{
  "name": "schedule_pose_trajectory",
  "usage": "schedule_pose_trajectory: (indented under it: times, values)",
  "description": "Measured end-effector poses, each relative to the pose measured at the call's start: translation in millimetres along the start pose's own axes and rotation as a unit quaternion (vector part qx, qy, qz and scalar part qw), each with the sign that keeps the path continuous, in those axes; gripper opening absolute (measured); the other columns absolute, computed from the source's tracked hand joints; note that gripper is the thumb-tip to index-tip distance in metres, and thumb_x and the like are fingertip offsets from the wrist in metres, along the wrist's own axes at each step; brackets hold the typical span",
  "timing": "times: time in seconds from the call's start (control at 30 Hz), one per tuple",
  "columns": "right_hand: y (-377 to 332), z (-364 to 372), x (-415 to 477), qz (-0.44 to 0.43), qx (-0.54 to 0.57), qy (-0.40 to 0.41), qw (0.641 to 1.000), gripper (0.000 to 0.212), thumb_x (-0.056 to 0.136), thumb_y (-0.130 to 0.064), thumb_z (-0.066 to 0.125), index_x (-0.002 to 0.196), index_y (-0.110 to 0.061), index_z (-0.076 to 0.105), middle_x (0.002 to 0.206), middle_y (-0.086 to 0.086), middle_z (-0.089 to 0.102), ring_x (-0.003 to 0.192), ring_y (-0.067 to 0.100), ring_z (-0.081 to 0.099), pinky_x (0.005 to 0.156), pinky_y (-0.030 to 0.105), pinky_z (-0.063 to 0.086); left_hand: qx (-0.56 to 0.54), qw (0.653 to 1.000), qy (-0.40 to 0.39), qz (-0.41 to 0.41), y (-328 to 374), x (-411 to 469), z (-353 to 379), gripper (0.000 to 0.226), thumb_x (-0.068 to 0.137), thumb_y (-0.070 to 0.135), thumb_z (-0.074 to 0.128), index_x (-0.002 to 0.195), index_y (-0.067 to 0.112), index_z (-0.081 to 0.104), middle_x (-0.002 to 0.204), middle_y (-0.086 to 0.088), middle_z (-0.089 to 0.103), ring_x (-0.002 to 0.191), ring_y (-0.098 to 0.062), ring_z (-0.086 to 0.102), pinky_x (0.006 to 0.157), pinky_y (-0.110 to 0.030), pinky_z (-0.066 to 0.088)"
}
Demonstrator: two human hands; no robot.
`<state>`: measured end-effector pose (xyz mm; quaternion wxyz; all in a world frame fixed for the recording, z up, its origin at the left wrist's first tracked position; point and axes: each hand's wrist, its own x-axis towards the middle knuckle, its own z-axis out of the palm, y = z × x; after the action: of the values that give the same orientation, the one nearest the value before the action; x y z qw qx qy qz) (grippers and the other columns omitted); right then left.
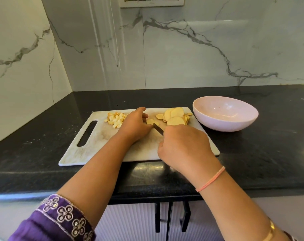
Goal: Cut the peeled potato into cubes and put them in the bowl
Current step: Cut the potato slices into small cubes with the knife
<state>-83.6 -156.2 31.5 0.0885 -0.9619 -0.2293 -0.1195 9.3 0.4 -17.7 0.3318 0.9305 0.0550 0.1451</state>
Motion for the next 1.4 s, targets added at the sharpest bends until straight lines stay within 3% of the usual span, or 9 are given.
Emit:
schedule_pose_trajectory:
  times: [0.2, 0.37, 0.63, 0.8, 0.87, 0.97, 1.13, 1.23, 1.4]
  values:
    - [5, -13, -13, 0.027, 0.016, 0.008, 0.999, 0.034, 0.093, -0.028, 0.043, 0.063, -0.022, 0.029, 0.064, -0.004, 0.037, 0.053, 0.01, 0.03, 0.046, 0.025, 0.02, -0.012, 1.0, -0.009, -0.002, -3, -3, 1, 0.07, 0.085, 0.015, 0.068, 0.145, 0.013, 0.032, 0.129, -0.003, 0.056, 0.112, -0.015, 0.056, 0.09, -0.022, 0.045]
    - [10, -6, -3, 0.043, 0.055, 0.049, 0.996, 0.028, 0.093, -0.027, 0.041, 0.067, -0.018, 0.04, 0.063, -0.004, 0.039, 0.056, 0.014, 0.038, 0.045, 0.025, 0.022, -0.036, 0.999, -0.016, -0.023, -1, -1, -2, 0.066, 0.088, 0.007, 0.061, 0.146, 0.014, 0.03, 0.133, -0.003, 0.054, 0.111, -0.015, 0.055, 0.085, -0.02, 0.044]
    - [9, 14, 23, 0.047, 0.071, 0.014, 0.996, 0.016, 0.095, -0.028, 0.042, 0.086, -0.018, 0.05, 0.08, 0.001, 0.046, 0.076, 0.023, 0.043, 0.062, 0.028, 0.031, -0.029, 0.999, 0.022, 0.004, -2, -2, 1, 0.063, 0.088, 0.007, 0.061, 0.144, 0.013, 0.033, 0.127, -0.003, 0.055, 0.094, -0.009, 0.055, 0.083, -0.021, 0.048]
    - [7, 20, 31, 0.047, 0.071, 0.012, 0.996, 0.015, 0.095, -0.028, 0.042, 0.084, -0.019, 0.049, 0.084, 0.003, 0.054, 0.074, 0.023, 0.043, 0.055, 0.027, 0.028, -0.036, 0.999, 0.018, 0.009, -2, -1, -1, 0.064, 0.087, 0.006, 0.062, 0.144, 0.014, 0.031, 0.125, -0.002, 0.055, 0.094, -0.01, 0.056, 0.083, -0.021, 0.049]
    - [10, 23, 32, 0.061, 0.082, 0.033, 0.994, 0.019, 0.095, -0.028, 0.042, 0.091, -0.017, 0.057, 0.09, 0.005, 0.061, 0.074, 0.022, 0.044, 0.056, 0.027, 0.029, -0.037, 0.999, 0.014, 0.013, -1, -1, -1, 0.064, 0.088, 0.006, 0.061, 0.143, 0.015, 0.032, 0.126, -0.002, 0.055, 0.095, -0.01, 0.056, 0.083, -0.022, 0.049]
    - [17, 26, 31, 0.088, 0.103, 0.067, 0.989, 0.025, 0.095, -0.028, 0.041, 0.098, -0.016, 0.062, 0.081, 0.003, 0.054, 0.072, 0.022, 0.042, 0.05, 0.025, 0.025, -0.038, 0.999, 0.003, 0.015, 1, -3, 0, 0.066, 0.086, 0.013, 0.065, 0.142, 0.018, 0.031, 0.126, 0.001, 0.053, 0.093, -0.009, 0.054, 0.078, -0.021, 0.047]
    - [24, 33, 30, 0.099, 0.119, 0.08, 0.985, 0.021, 0.096, -0.028, 0.04, 0.082, -0.018, 0.052, 0.064, -0.005, 0.038, 0.067, 0.021, 0.041, 0.046, 0.023, 0.019, 0.013, 0.999, 0.037, 0.038, 5, -6, 5, 0.082, 0.076, 0.039, 0.075, 0.141, 0.02, 0.03, 0.129, 0.001, 0.052, 0.103, -0.013, 0.056, 0.082, -0.026, 0.048]
    - [28, 36, 30, 0.098, 0.124, 0.095, 0.983, 0.021, 0.096, -0.029, 0.039, 0.084, -0.019, 0.052, 0.062, -0.007, 0.037, 0.064, 0.018, 0.04, 0.046, 0.024, 0.02, 0.025, 0.997, 0.055, 0.041, 9, -5, 10, 0.079, 0.078, 0.036, 0.073, 0.141, 0.019, 0.03, 0.131, -0.001, 0.052, 0.11, -0.017, 0.056, 0.086, -0.028, 0.047]
    - [29, 41, 31, 0.093, 0.136, 0.094, 0.982, 0.026, 0.096, -0.03, 0.04, 0.097, -0.016, 0.061, 0.063, -0.006, 0.041, 0.068, 0.018, 0.045, 0.047, 0.024, 0.022, 0.006, 0.999, 0.032, 0.041, 7, -3, 8, 0.071, 0.082, 0.019, 0.067, 0.14, 0.019, 0.027, 0.13, -0.002, 0.051, 0.106, -0.015, 0.054, 0.089, -0.029, 0.048]
